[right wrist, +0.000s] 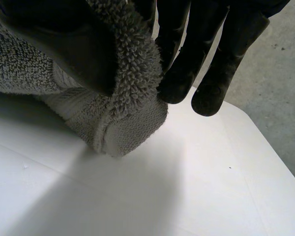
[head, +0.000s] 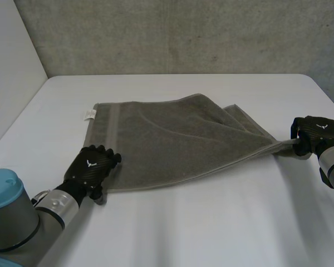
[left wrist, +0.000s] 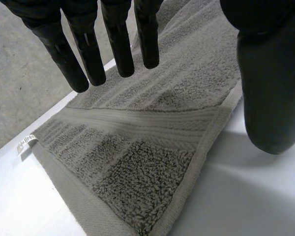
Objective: Fold the towel.
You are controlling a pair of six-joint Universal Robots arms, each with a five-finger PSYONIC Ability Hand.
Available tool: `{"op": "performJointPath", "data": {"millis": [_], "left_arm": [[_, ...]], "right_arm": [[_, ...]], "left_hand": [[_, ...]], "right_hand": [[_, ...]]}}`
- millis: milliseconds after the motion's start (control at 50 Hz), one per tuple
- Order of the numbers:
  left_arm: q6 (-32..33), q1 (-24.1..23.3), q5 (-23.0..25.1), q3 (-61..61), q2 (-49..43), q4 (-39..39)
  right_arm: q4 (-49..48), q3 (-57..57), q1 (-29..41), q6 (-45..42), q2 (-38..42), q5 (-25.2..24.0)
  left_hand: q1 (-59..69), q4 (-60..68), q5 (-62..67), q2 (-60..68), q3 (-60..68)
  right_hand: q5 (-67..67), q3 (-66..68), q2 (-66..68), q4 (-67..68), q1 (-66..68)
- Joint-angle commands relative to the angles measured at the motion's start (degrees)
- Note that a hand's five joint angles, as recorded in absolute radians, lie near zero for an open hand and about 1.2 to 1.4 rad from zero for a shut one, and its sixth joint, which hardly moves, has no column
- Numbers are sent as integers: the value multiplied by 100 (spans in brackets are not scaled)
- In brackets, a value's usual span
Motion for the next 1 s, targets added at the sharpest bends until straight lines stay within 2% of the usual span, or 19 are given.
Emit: {"op": "performJointPath", "data": {"millis": [20, 400, 540, 620, 800, 840, 860, 880, 1000], "left_arm": [[-8, -19, -26, 241, -281, 18], [-167, -19, -44, 900, -730, 18], [-175, -37, -228, 1094, -792, 27], [-298, -98, -430, 1252, -827, 18], [-624, -98, -466, 1279, -818, 0], [-659, -98, -448, 1226, -774, -70], [-659, -98, -448, 1226, -774, -70], [-659, -107, -448, 1217, -748, -131], [-668, -133, -475, 1007, -389, -255]], "right_arm": [[18, 1, 4, 5, -5, -10], [26, 37, 12, -4, -13, -36], [26, 54, 21, -13, -22, -36], [26, 63, 12, -22, -22, -36], [26, 63, 12, -31, -31, -54], [26, 63, 12, -31, -31, -54], [26, 63, 12, -31, -40, -54], [26, 63, 12, -31, -40, -54], [-9, 89, 48, -83, -92, -80]], "left_hand": [[548, 558, 533, 608, 566], [752, 762, 737, 812, 770], [853, 863, 838, 913, 871], [1389, 1399, 1374, 1450, 1408], [2686, 2696, 2671, 2746, 2704], [3723, 3733, 3708, 3783, 3741], [3729, 3739, 3714, 3789, 3747], [5011, 5021, 4996, 5072, 5030], [5056, 5066, 5041, 5116, 5074]], "right_hand": [[321, 324, 343, 323, 336], [321, 324, 343, 323, 336], [321, 324, 343, 323, 336], [321, 324, 343, 323, 336], [321, 324, 343, 323, 336], [321, 324, 343, 323, 336], [321, 324, 343, 323, 336], [321, 324, 343, 323, 336], [321, 324, 343, 323, 336]]}}
